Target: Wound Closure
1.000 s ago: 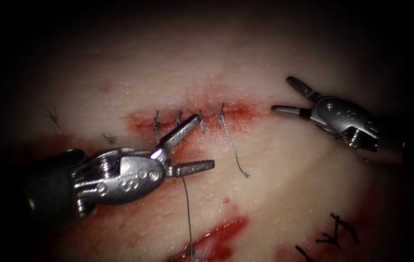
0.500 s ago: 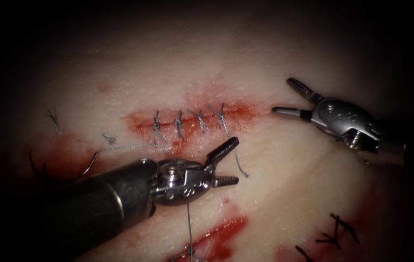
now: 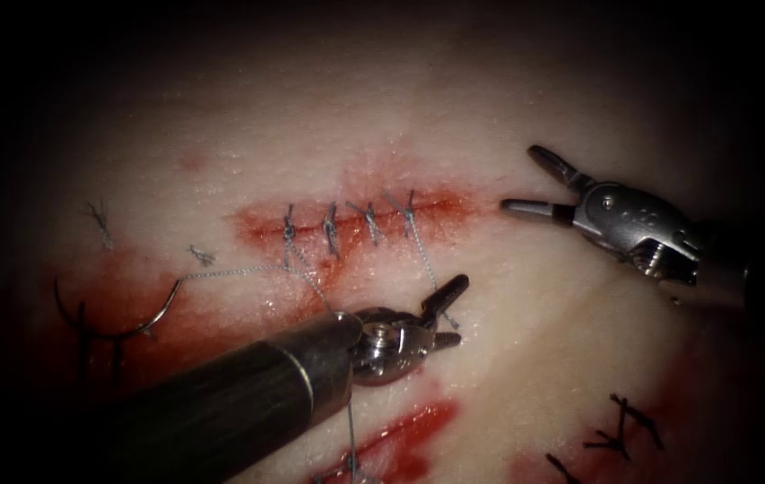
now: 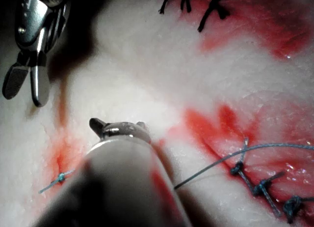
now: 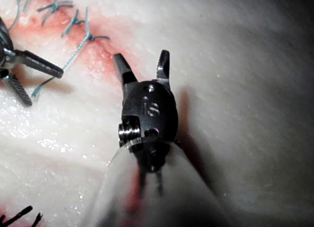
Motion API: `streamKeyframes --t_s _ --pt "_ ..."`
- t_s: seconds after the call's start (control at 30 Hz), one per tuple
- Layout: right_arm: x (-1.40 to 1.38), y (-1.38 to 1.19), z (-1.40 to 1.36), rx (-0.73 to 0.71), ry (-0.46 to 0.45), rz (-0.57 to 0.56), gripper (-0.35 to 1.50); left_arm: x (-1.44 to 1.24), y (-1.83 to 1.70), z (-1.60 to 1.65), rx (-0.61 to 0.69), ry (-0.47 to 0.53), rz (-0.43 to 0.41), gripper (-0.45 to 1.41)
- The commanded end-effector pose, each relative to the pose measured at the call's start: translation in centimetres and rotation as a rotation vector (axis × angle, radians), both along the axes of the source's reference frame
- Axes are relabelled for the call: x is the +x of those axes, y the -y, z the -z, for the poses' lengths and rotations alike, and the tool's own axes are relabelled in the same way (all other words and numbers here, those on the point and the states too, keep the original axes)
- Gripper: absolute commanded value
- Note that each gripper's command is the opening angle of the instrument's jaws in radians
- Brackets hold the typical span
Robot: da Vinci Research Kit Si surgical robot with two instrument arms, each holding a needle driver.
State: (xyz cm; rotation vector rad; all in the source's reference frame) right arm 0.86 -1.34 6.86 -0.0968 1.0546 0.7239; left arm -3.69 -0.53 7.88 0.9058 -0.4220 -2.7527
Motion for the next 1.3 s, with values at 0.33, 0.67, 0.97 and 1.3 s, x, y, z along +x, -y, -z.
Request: streamKeyframes --t_s 0.33,0.67,0.97,1.3 --pt "0.12 -0.02 -0.07 -0.006 -0.002 -0.003 0.49 -0.06 -0.08 -0.03 0.013 0.011 -0.011 -0.45" --pt "0.15 0.05 -0.33 -0.061 -0.208 0.289 0.61 0.16 -0.24 0.20 0.051 0.098 -0.058 -0.45" --pt "0.45 0.03 -0.54 -0.249 -0.191 0.381 1.45 0.31 -0.32 0.38 0.062 0.123 -0.065 -0.45" --pt "0.90 0.29 -0.52 -0.545 -0.069 0.519 1.45 0.34 -0.35 0.55 0.068 0.141 -0.050 -0.45"
